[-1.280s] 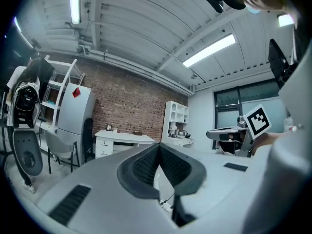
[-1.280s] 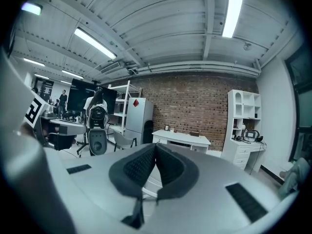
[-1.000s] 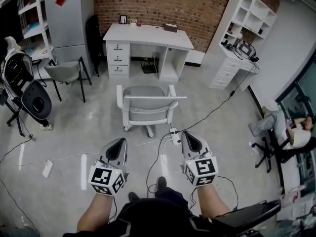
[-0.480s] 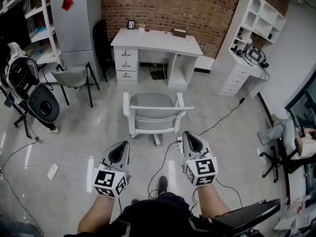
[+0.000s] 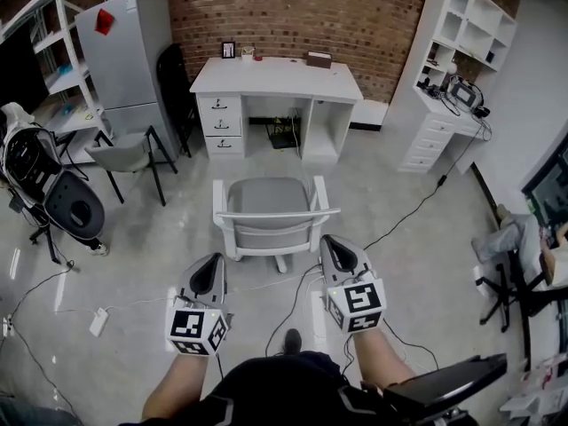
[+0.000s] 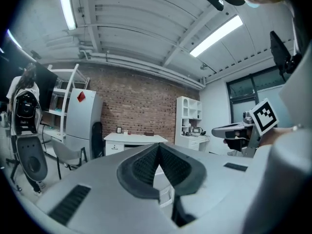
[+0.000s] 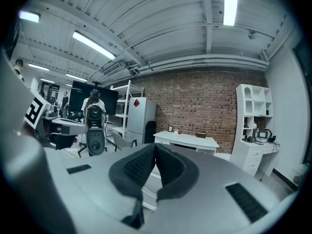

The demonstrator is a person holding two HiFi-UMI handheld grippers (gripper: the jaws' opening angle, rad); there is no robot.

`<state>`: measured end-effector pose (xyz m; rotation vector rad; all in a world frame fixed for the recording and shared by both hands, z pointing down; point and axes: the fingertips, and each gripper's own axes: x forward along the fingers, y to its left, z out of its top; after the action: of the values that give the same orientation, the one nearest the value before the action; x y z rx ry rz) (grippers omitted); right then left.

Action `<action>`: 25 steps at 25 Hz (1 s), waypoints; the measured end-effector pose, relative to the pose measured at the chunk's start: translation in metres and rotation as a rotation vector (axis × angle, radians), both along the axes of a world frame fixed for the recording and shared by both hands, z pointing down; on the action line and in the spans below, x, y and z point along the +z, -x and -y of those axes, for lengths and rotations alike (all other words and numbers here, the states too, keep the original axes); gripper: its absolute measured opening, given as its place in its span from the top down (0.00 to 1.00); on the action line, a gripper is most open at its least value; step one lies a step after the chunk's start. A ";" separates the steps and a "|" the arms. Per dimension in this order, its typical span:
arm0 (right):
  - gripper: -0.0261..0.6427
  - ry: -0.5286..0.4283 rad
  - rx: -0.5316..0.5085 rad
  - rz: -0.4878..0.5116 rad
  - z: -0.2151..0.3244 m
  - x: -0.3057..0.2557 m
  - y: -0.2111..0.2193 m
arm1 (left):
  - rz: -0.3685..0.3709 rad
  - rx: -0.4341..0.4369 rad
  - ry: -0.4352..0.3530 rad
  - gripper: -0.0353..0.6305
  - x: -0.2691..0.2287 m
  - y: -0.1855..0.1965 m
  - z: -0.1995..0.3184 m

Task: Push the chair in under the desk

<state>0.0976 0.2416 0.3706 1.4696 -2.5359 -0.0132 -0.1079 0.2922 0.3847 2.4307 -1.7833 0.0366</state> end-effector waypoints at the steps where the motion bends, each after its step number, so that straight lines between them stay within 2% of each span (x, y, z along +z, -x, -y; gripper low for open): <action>1: 0.95 0.003 -0.006 0.002 0.006 0.001 -0.003 | 0.000 -0.012 0.003 0.94 0.000 -0.003 0.008; 8: 0.95 0.021 -0.039 -0.005 0.042 0.015 -0.029 | 0.035 0.043 0.036 0.94 0.011 -0.047 0.044; 14: 0.96 0.019 -0.085 -0.014 0.072 0.023 -0.048 | 0.068 -0.002 0.051 0.94 0.015 -0.064 0.074; 17: 0.95 0.022 -0.111 -0.003 0.082 0.024 -0.060 | 0.067 0.018 0.060 0.94 0.014 -0.082 0.083; 20: 0.95 0.033 -0.136 -0.023 0.092 0.034 -0.064 | 0.100 0.033 0.077 0.94 0.020 -0.091 0.092; 21: 0.93 0.043 -0.147 -0.030 0.095 0.038 -0.062 | 0.113 0.037 0.089 0.94 0.024 -0.090 0.093; 23: 0.83 0.062 -0.167 -0.039 0.098 0.048 -0.059 | 0.142 0.042 0.113 0.93 0.032 -0.087 0.096; 25: 0.81 0.073 -0.180 -0.054 0.102 0.058 -0.056 | 0.171 0.043 0.128 0.93 0.041 -0.084 0.102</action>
<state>0.1538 0.1394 0.4284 1.1948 -2.5871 0.0123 -0.0234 0.1903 0.4254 2.4381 -1.7343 0.3617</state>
